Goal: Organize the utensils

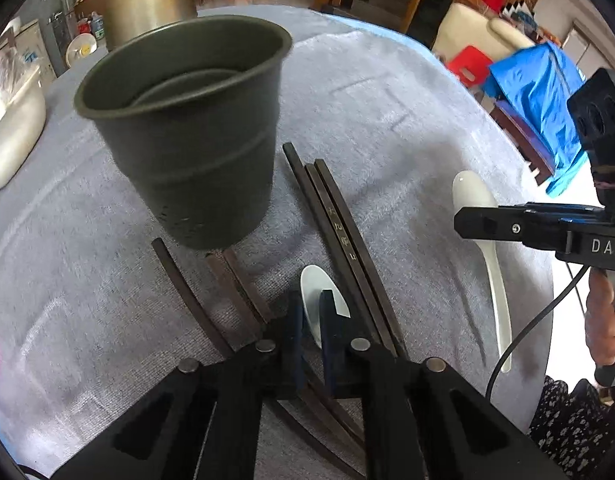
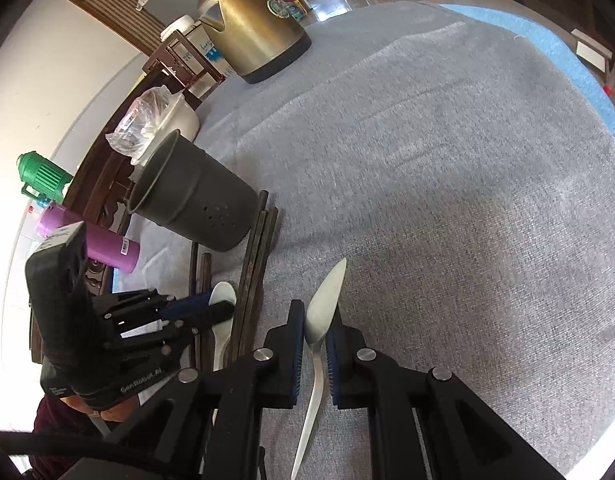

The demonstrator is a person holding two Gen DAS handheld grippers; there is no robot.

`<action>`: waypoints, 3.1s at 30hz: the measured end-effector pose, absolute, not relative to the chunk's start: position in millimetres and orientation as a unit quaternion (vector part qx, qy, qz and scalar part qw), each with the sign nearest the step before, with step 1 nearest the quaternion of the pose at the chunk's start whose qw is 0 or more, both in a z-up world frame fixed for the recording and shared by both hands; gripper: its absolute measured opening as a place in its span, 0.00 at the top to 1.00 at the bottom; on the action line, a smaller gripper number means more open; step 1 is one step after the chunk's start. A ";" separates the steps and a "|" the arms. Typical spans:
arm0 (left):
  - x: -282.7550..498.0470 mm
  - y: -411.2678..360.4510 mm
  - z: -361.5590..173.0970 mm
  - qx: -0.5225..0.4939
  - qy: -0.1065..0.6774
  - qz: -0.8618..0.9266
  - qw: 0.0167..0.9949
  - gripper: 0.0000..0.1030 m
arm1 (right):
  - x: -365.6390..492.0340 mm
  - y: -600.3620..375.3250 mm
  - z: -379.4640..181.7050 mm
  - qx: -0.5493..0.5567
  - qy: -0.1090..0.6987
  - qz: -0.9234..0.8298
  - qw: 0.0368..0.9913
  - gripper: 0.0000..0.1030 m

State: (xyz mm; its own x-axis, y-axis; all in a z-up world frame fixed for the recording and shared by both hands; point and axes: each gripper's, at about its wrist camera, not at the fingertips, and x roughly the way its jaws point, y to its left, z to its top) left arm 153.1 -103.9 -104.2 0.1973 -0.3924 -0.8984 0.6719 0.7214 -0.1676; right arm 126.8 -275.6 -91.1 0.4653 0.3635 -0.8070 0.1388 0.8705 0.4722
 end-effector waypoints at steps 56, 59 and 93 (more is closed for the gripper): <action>23.0 8.6 -22.4 -0.020 0.354 -0.141 0.924 0.47 | 60.5 -258.5 -0.2 0.134 0.280 0.090 0.946 0.43; -7.0 3.7 -28.2 -0.002 0.369 -0.139 0.919 0.47 | 23.6 -268.7 -11.5 0.126 0.302 0.082 0.941 0.44; 15.1 31.7 -24.4 -0.010 0.400 -0.133 0.907 0.38 | 46.9 -235.1 -24.3 0.148 0.451 0.071 0.877 0.64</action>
State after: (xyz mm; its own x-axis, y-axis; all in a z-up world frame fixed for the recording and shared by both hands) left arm 15.1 31.7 -24.4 0.6442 -0.2490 -0.7232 0.2332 0.9645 -0.1243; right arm 46.9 -235.1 -24.3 0.5834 0.2587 -0.7699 0.0086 0.9459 0.3244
